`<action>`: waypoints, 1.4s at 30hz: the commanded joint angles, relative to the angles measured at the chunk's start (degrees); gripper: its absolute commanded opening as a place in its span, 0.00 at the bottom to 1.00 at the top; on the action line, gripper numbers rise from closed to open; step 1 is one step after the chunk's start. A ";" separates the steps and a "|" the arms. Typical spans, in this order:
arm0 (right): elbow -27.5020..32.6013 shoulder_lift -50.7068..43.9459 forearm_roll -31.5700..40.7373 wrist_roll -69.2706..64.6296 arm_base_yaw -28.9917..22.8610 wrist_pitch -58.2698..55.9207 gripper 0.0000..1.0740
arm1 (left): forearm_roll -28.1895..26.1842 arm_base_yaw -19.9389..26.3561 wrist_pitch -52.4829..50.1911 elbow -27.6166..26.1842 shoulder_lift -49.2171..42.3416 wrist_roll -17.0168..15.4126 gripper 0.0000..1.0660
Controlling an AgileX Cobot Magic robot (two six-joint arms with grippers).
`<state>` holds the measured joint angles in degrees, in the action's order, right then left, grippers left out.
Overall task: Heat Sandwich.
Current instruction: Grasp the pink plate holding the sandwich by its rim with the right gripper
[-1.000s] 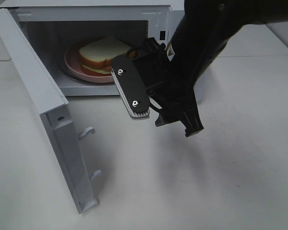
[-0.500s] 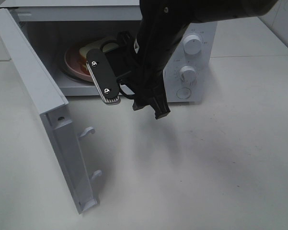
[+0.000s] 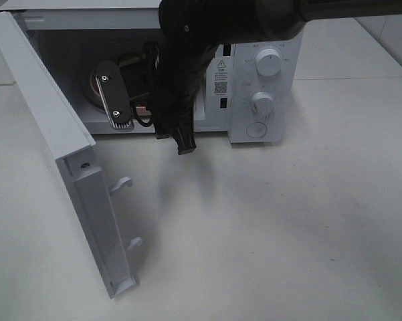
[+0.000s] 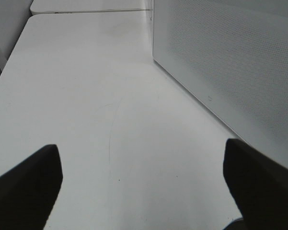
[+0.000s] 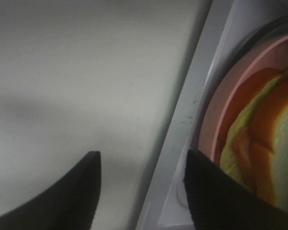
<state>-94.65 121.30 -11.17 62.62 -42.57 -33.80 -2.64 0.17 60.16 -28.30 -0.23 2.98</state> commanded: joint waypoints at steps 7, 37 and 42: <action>-3.27 2.64 0.23 -1.20 1.89 2.69 0.49 | -0.23 0.00 -0.69 0.17 -0.97 -0.06 0.79; -14.32 10.26 8.48 -1.26 5.90 6.53 0.50 | -0.23 0.00 -0.69 0.17 -0.97 -0.06 0.79; -17.59 12.49 10.43 -1.32 6.65 6.53 0.57 | -0.23 0.00 -0.69 0.17 -0.97 -0.06 0.79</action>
<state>-111.15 133.50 -1.43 61.36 -36.21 -28.07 -2.64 0.17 60.16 -28.30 -0.23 2.98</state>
